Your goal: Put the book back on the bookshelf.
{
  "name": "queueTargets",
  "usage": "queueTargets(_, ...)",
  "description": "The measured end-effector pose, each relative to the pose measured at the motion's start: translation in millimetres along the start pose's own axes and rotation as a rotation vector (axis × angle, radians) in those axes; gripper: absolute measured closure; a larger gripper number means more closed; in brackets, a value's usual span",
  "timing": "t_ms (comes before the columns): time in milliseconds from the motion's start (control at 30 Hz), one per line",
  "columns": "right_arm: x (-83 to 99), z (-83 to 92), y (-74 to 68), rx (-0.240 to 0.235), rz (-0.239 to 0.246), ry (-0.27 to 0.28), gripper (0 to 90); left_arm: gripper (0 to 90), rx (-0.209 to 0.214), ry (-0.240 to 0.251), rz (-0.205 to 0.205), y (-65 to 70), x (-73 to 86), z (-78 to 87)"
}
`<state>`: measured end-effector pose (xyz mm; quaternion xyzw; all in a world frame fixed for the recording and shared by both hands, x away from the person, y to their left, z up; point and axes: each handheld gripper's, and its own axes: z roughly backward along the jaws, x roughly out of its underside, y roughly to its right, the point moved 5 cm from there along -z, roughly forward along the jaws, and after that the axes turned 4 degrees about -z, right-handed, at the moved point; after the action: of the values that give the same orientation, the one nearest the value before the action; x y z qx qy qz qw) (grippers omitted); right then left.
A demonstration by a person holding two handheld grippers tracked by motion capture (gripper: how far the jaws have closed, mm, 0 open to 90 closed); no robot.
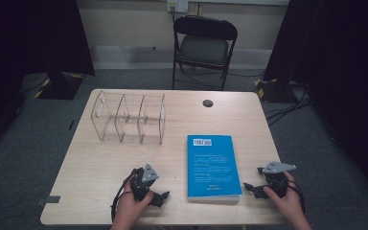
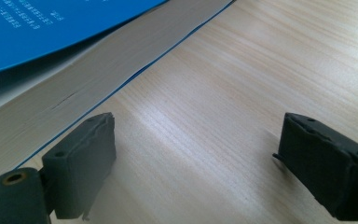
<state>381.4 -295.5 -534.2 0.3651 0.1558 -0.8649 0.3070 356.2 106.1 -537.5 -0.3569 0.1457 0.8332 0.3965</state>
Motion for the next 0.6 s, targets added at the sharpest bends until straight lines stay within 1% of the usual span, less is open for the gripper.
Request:
queueTargets(533, -0.1, 0.0, -0.4, -0.010, 0.005, -0.003, 10.6, 0.0, -0.002, 0.000, -0.001, -0.5, -0.5, -0.1)
queueTargets(567, 0.4, 0.6, -1.8, -0.019, 0.016, -0.002, 11.3, 0.0, -0.004, 0.003, 0.001, -0.3, -0.7, -0.4)
queueTargets(600, 0.7, 1.1, -2.4, -0.025, 0.025, 0.002, 12.2, 0.0, -0.001, -0.010, 0.010, 0.3, -0.9, -0.2)
